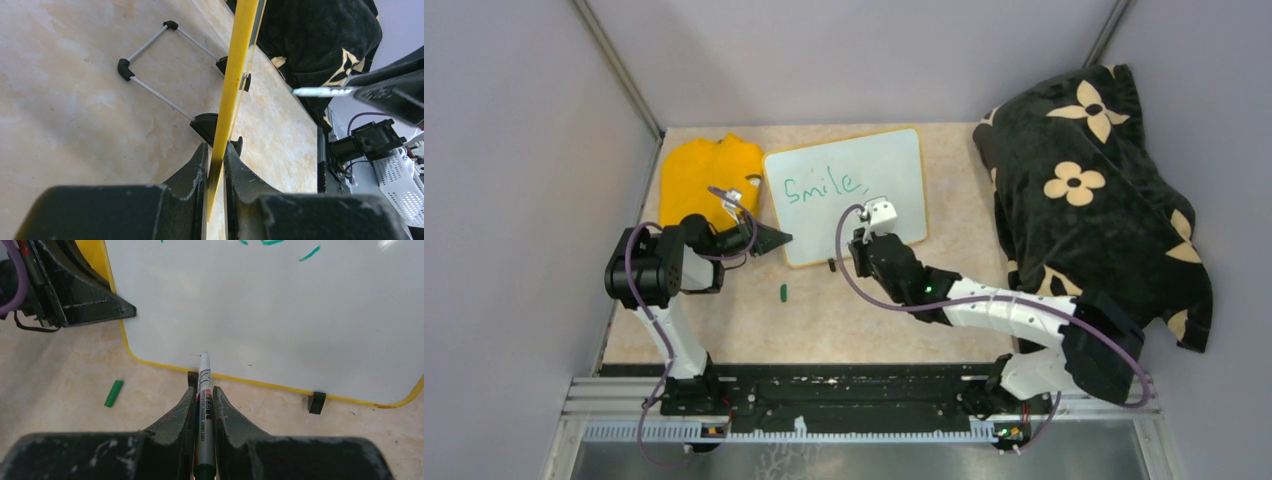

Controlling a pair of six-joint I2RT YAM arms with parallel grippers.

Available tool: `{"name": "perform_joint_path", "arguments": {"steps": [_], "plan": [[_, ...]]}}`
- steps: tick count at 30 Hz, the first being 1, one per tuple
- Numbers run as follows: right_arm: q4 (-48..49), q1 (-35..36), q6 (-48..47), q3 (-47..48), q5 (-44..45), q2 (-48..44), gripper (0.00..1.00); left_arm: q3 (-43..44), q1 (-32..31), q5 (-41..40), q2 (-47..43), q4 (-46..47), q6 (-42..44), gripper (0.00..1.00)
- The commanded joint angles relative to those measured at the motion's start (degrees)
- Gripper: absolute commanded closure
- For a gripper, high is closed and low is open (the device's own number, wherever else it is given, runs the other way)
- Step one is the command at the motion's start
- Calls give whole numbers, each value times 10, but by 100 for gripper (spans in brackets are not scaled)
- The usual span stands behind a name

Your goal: Write a sentence on the whiteboard

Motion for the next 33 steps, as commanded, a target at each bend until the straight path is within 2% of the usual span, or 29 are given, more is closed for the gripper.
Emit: {"name": "perform_joint_path", "arguments": {"steps": [1,18,33], "plan": [[62,23,-7,32,30,45,100,5,0,-23,12,-16,13,100],[82,45,-34,164,19,198,100,5,-1,-24,12,-18,14,100],[48,46,-42,197,49,236,100,7,0,-24,13,-20,13,100]]}}
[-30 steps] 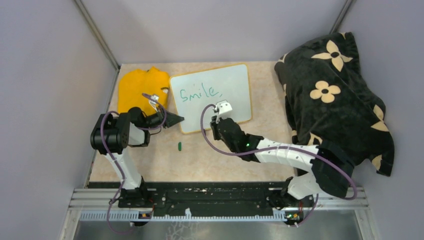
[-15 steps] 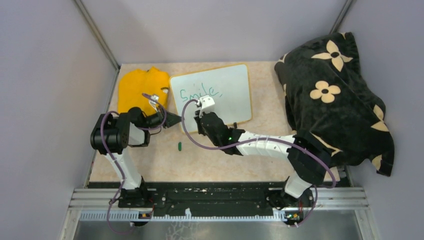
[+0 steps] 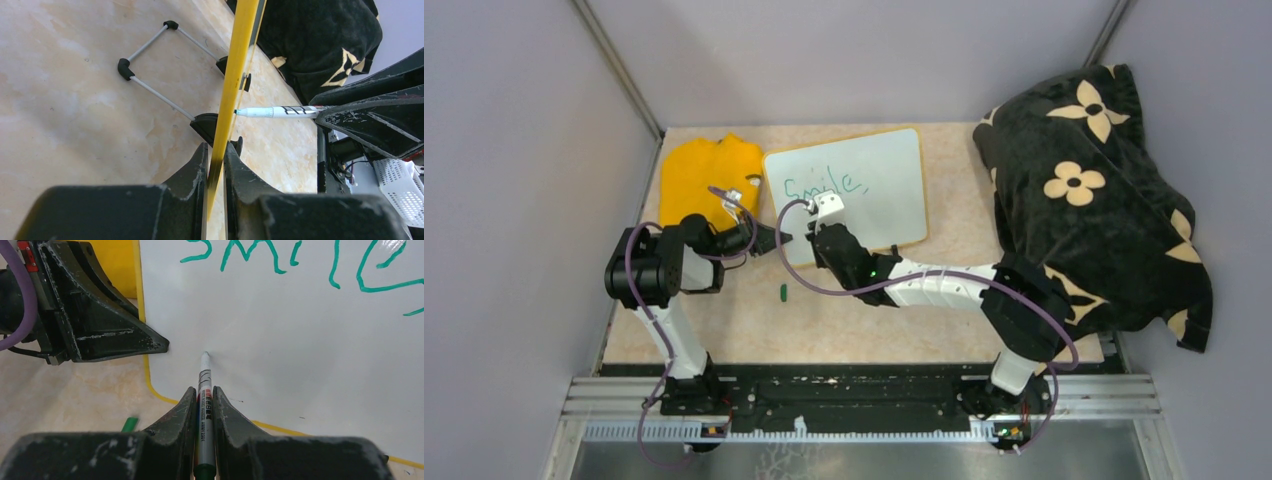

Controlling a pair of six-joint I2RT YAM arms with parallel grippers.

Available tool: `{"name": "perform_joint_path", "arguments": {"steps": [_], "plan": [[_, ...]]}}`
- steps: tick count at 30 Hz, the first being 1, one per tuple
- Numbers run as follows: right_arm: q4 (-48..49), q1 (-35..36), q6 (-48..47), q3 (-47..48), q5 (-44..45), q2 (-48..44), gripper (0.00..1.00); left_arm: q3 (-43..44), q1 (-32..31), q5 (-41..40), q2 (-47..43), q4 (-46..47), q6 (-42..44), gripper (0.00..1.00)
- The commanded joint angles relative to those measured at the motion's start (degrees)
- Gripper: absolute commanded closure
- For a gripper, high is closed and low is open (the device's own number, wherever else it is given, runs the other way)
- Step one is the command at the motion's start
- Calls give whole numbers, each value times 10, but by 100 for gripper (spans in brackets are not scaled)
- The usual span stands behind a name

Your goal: Write a sentence on the whiteboard

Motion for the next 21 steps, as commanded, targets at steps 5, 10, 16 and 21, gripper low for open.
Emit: {"name": "perform_joint_path", "arguments": {"steps": [5,10,16,21], "plan": [[5,8,-11,46,22,13,100,7,0,-24,13,-20,14,100],[2,7,-12,51,7,17,100,7,0,-24,12,-20,13,100],[-11,7,-8,55,-12,26,100,7,0,-23,13,-21,14,100],[-21,7,-4,55,-27,30,100,7,0,-24,13,-22,14,100]]}}
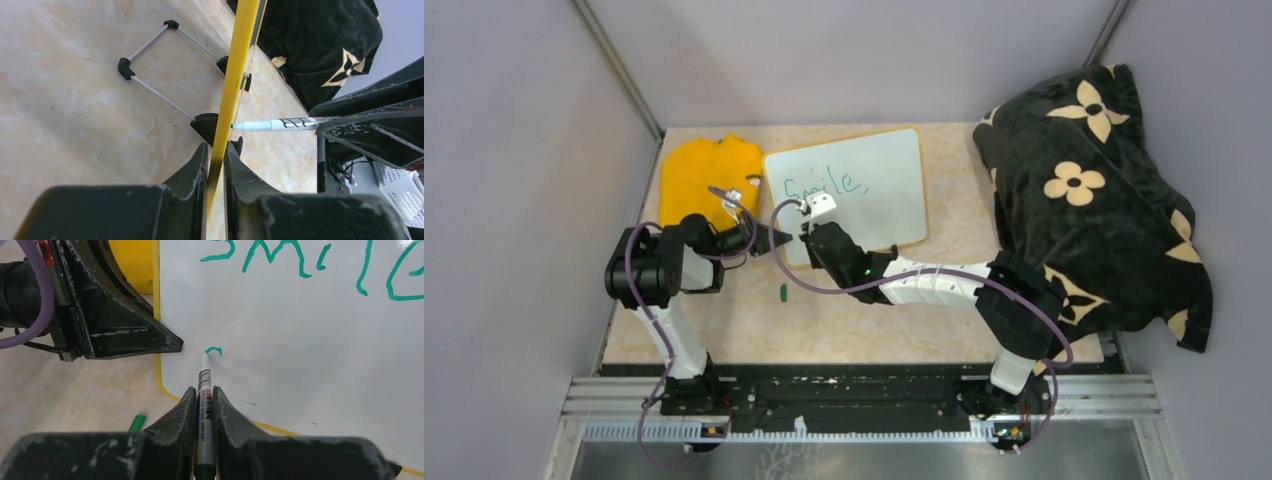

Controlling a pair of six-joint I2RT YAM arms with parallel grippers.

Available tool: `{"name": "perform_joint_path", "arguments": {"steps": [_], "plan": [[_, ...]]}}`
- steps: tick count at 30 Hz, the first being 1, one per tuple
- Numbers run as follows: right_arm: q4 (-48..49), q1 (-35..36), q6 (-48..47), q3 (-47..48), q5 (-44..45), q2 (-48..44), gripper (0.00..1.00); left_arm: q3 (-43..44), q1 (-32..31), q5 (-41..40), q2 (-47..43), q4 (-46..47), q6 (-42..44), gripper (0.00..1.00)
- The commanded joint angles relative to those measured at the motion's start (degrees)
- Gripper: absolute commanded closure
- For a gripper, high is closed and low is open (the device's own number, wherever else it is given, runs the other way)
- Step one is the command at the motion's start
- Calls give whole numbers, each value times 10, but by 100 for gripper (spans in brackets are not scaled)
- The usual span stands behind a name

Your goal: Write a sentence on the whiteboard

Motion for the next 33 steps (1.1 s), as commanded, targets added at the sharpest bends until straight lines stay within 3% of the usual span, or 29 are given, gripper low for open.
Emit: {"name": "perform_joint_path", "arguments": {"steps": [1,20,33], "plan": [[-7,4,3,25,-13,9,100,6,0,-23,12,-18,13,100],[-37,-3,21,-32,40,-27,100,7,0,-23,13,-19,13,100],[-22,-3,28,-36,-3,-26,100,7,-2,-23,12,-21,14,100]]}}
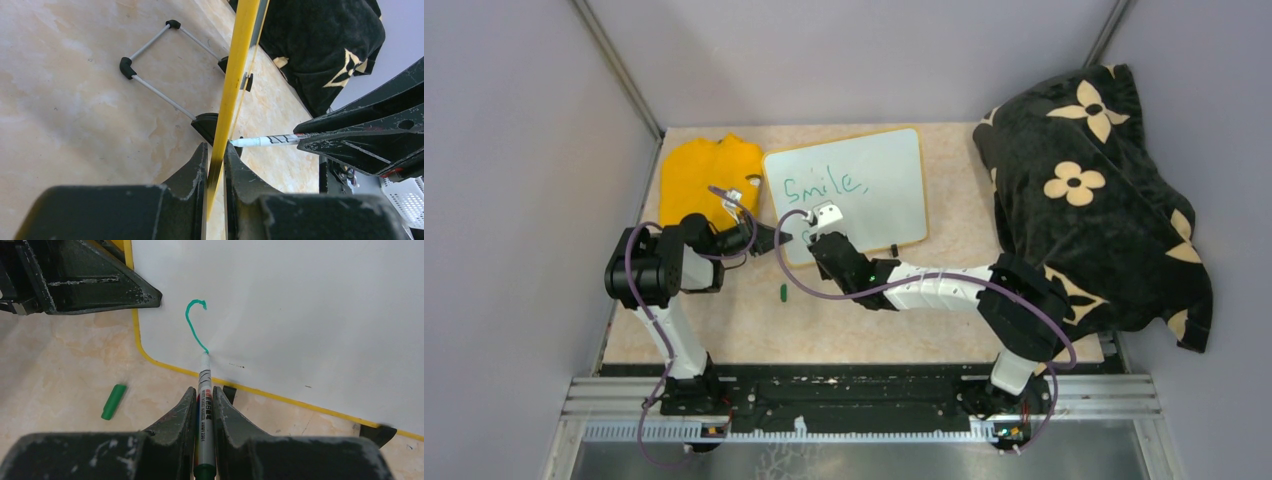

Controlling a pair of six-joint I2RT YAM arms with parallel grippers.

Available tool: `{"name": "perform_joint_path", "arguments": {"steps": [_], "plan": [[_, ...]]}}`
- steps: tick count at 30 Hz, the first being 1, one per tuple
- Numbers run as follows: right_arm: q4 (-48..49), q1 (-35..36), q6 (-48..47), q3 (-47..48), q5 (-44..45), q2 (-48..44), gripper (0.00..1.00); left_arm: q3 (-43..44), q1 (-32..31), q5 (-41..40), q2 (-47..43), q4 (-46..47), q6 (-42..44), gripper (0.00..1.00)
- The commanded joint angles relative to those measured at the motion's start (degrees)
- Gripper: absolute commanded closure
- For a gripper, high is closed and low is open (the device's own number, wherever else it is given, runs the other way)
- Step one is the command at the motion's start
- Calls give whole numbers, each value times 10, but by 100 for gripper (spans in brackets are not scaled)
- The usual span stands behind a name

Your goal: Write a sentence on the whiteboard

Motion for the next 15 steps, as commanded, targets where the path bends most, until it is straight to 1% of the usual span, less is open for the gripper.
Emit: {"name": "perform_joint_path", "arguments": {"steps": [1,15], "plan": [[18,-3,6,7,-12,-12,100,5,-1,-20,12,-14,8,100],[23,6,4,47,-38,16,100,5,-1,-20,12,-15,8,100]]}}
